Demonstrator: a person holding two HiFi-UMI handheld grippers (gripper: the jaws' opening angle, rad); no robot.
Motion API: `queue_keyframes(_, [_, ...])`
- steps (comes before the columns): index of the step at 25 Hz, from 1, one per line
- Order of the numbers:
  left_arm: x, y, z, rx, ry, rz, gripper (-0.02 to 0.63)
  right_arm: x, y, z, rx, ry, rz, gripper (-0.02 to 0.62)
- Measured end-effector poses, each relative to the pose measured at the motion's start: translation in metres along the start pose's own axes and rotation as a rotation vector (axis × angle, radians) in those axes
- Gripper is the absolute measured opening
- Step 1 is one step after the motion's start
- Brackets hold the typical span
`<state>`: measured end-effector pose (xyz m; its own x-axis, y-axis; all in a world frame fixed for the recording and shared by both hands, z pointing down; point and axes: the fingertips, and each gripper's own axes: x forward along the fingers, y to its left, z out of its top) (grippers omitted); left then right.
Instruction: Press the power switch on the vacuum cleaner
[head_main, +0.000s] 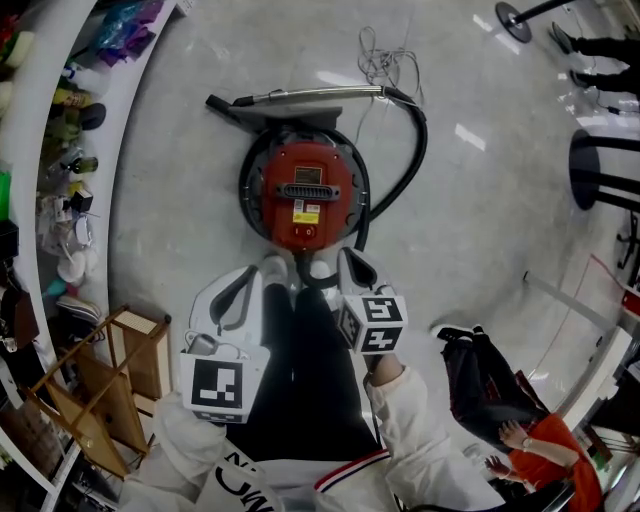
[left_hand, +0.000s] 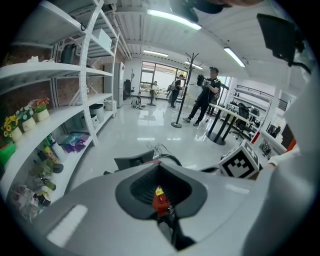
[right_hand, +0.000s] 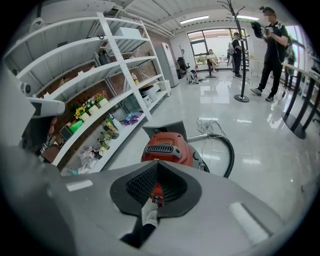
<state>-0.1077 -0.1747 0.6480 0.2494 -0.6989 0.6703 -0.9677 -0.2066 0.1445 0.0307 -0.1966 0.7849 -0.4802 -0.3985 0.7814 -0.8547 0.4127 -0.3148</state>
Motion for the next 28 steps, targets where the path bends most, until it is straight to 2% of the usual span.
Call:
queue_keyframes(10, [0.006,-0.001,-0.002,-0.031,0.007,-0.011,0.000,0.035,-0.004,-0.012,-0.010,0.063,-0.005,0.000])
queue_keyframes(28, [0.010,0.007,-0.009,-0.053,0.041,-0.019,0.000,0.083,-0.003,-0.057,-0.026,0.195,-0.008,0.000])
